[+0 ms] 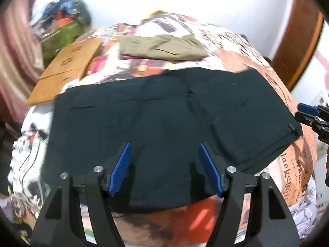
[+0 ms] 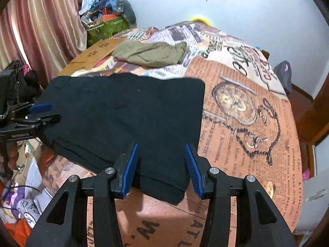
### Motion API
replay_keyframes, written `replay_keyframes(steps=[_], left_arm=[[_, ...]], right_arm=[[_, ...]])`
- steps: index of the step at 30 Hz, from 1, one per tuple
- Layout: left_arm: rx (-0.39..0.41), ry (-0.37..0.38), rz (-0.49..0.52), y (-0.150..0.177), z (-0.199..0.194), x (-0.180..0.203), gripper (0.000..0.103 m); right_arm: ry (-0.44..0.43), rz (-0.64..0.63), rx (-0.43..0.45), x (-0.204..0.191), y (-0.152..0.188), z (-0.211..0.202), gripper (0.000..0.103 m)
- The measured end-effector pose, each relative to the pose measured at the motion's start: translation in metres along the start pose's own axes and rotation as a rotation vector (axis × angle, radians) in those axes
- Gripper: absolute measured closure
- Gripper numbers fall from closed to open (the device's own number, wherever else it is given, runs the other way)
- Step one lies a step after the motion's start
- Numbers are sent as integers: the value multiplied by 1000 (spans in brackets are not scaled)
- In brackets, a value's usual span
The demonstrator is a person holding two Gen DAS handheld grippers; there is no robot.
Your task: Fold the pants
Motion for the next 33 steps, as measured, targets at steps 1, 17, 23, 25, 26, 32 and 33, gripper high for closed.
replay_keyframes(steps=[1,17,23,25,26,32,33], left_arm=[[4,-5,-27,3,-5,-11,35],[-40,101,-319,74,-8,-92,27],[-88,255,-428,81,16,-91,27],[-77,267,-435,78,17,-92,27],[-73,269,-438,75,18,-93,27],[-59,274,-475,55,29,-105,27],[-58,272,-478,54,31,-106,27]], right_arm=[[-2,-6,13,-4,-4,-3,59],[-57,-93,23,-74,-28,28,55],[-58,-107,-37,-86,-21,53,55],[-58,-107,-59,-87,-17,60,55],[-52,-109,-65,-87,-15,63,54],[-61,-112,-59,-87,-12,62,51],[-64,-109,-59,-88,-12,63,51]])
Point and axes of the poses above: each gripper's, at about its wrist camera, not at the fingertips, and z roughly the way its jaws point, x to its right, y to its underside, the point moved 10 cm from there along z, roughly the way its jaws point, and after that the axes turned 8 degrees about -x, right-handed, at the moved point
